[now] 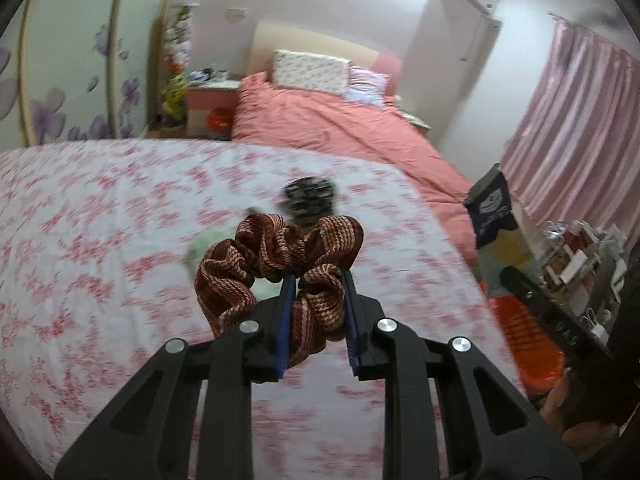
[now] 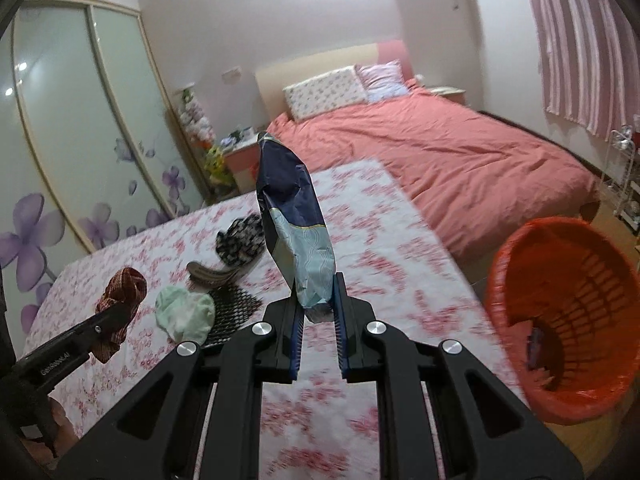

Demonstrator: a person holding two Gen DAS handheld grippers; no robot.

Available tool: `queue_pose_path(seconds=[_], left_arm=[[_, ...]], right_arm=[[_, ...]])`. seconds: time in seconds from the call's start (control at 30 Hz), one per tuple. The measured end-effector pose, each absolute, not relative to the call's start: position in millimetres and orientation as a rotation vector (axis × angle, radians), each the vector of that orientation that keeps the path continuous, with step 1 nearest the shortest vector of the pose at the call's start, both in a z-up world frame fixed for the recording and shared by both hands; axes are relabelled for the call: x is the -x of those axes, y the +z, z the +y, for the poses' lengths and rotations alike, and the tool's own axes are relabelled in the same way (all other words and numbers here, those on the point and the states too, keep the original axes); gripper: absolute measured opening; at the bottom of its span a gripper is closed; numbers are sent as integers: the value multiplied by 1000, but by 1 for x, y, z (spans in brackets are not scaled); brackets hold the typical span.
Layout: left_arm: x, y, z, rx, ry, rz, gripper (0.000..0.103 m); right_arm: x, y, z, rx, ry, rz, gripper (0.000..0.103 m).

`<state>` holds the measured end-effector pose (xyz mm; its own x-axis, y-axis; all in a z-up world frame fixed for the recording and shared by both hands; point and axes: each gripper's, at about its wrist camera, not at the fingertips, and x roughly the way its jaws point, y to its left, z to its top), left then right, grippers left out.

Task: Collect trash
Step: 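Carry the scrunchie and wrapper over the basket and release both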

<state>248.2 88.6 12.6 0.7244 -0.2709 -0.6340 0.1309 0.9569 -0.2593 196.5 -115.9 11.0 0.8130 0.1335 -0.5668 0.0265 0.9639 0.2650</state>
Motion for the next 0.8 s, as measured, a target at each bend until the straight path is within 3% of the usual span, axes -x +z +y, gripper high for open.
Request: queue_pose_path(seconds=[0.4,0.8], left_arm=[[-232,49,-14,122,-418,672,23],[-228,42,-120,52,-608,704,23]], right_arm=[[-161,26,-175,-294,-89,522,14],[-142,13,-238,-376,-220,496,14]])
